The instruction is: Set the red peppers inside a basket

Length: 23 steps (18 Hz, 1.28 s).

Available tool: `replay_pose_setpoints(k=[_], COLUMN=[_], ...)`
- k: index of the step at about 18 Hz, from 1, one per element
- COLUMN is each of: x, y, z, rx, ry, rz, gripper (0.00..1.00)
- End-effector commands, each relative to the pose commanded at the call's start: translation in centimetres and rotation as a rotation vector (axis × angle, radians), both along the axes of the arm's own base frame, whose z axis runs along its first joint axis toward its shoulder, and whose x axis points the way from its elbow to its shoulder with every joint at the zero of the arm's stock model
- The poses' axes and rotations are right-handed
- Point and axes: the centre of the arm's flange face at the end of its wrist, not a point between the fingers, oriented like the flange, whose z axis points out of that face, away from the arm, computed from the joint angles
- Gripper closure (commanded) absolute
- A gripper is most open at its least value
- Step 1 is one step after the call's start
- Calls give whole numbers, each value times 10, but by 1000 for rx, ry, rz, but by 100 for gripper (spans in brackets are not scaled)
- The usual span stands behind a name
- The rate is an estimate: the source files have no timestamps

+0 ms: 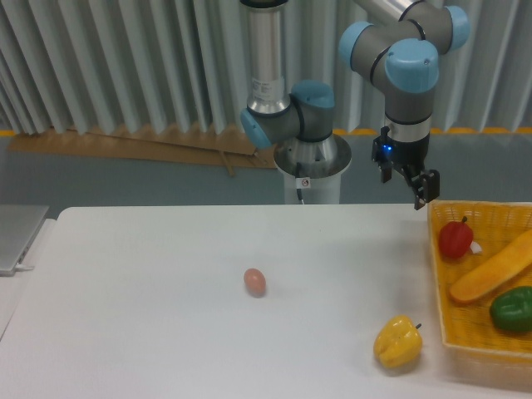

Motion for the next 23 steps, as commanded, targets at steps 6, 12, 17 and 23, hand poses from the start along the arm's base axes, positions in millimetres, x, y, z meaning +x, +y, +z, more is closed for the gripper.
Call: replay_pose_setpoints(k=[6, 12, 17, 23], x=[-1, 2, 3, 1], y=[2, 5, 8, 10], z=[4, 5, 4, 0], rx=[10, 26, 26, 25], ry=[16, 9, 9, 1], rz=[0, -6, -11, -12], gripper=[0, 0, 0, 0])
